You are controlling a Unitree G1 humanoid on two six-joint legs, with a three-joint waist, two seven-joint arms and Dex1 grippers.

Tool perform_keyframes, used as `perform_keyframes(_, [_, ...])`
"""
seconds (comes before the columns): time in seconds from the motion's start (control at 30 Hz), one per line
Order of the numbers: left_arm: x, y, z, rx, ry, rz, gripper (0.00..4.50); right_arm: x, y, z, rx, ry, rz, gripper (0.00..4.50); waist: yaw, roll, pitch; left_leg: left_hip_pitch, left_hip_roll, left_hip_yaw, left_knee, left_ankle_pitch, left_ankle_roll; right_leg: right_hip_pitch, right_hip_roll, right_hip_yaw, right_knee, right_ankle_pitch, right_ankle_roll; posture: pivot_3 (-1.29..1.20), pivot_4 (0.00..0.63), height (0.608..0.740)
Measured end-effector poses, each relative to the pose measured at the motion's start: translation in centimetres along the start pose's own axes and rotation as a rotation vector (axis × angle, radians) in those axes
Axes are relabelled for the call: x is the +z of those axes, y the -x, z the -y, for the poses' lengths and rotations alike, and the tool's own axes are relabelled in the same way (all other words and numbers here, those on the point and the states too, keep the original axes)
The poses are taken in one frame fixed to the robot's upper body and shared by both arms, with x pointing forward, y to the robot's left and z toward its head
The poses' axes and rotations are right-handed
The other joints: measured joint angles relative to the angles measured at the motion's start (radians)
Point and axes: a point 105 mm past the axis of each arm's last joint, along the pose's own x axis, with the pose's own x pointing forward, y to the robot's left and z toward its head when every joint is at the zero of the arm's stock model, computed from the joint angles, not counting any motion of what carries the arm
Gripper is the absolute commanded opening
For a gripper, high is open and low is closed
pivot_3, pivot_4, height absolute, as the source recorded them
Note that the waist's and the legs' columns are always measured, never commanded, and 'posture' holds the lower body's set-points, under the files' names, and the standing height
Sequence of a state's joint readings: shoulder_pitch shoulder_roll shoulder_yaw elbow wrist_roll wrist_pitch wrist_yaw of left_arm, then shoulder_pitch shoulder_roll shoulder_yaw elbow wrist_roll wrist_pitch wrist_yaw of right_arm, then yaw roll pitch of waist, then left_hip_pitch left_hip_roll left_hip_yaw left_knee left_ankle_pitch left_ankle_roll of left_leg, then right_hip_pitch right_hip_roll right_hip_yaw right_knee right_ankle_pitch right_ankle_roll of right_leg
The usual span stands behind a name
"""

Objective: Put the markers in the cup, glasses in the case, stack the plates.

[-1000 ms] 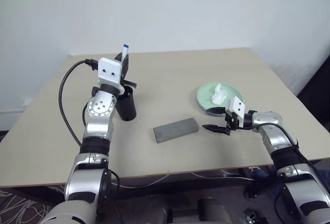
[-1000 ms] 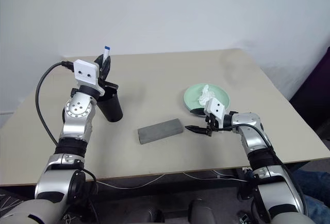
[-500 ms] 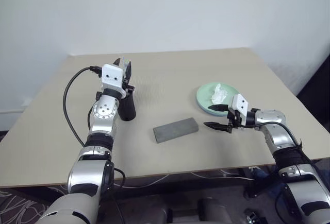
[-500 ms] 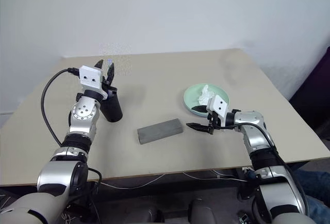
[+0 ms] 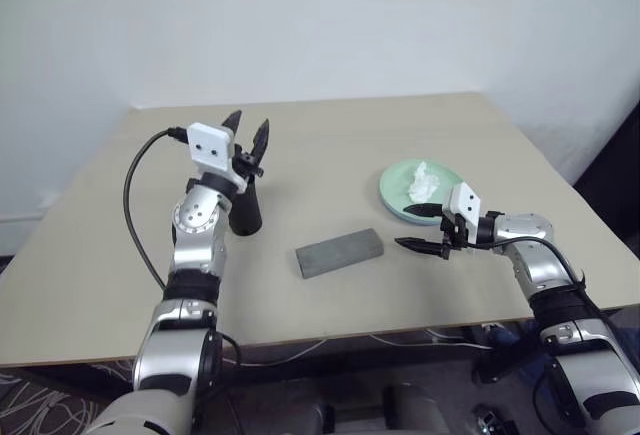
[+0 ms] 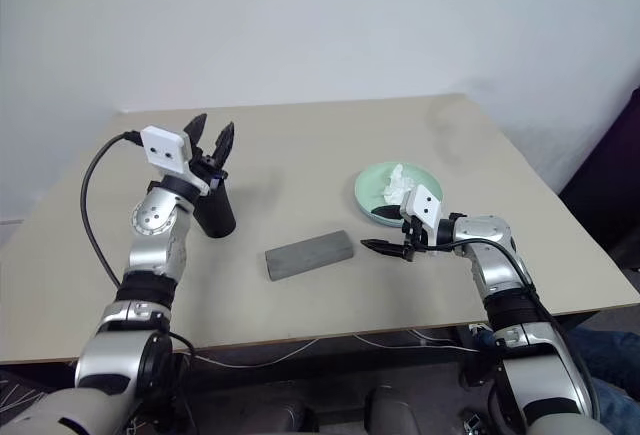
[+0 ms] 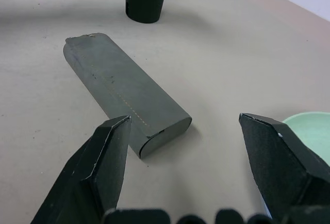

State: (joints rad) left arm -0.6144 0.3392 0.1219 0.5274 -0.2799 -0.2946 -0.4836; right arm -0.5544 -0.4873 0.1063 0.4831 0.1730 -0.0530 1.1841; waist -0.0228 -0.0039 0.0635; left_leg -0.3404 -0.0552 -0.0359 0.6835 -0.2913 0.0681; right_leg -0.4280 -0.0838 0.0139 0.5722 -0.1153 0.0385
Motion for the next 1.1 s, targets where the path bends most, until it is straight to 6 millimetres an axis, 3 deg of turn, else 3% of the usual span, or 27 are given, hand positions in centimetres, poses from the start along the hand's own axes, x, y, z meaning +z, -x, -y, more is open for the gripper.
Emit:
perform_keyframes(0.17, [-0.6, 3.7, 3.5, -0.234, 0.133, -0.122, 2.45, 0.2, -0.1, 0.0, -0.039, -0.040, 0.031, 3.65, -0.001, 0.000, 0.000, 0.000, 0.001, 0.000, 0.000, 0.000, 0.000, -0.001, 0.001, 0.000, 0.001, 0.000, 0.000, 0.00, 0.000, 0.740])
perform_keyframes(0.33, [-2.5, 7.4, 5.7, -0.317, 0.179, -0.260, 2.45, 0.3, 0.2, -0.2, -0.056, -0.082, 0.062, 3.65, 0.002, 0.000, 0.000, 0.001, 0.001, 0.000, 0.001, 0.000, 0.000, 0.001, 0.001, 0.000, 0.001, 0.000, -0.001, 0.00, 0.000, 0.740])
perform_keyframes(0.57, [-4.8, 10.4, 5.3, -0.279, 0.218, -0.374, 2.45, -2.2, 2.1, -0.8, -0.091, -0.179, 0.019, 3.65, 0.003, 0.001, 0.000, 0.001, 0.001, 0.000, 0.001, 0.000, 0.000, 0.001, 0.001, 0.000, 0.001, -0.001, -0.001, 0.00, 0.000, 0.740])
perform_keyframes(0.87, [-6.2, 12.4, 4.3, -0.240, 0.181, -0.429, 2.45, -2.9, 5.4, 0.9, -0.194, -0.210, -0.003, 3.65, 0.002, 0.001, 0.000, 0.000, 0.002, 0.001, 0.001, 0.000, 0.000, 0.001, 0.001, 0.000, 0.000, -0.001, -0.001, 0.00, 0.000, 0.740])
perform_keyframes(1.1, [-6.7, 13.3, 4.0, -0.196, 0.180, -0.448, 2.45, -3.5, 5.5, 0.6, -0.203, -0.232, -0.010, 3.65, 0.001, 0.001, 0.000, 0.001, 0.002, 0.002, 0.001, 0.000, 0.000, 0.001, 0.001, 0.000, 0.000, -0.001, -0.001, 0.00, 0.000, 0.740])
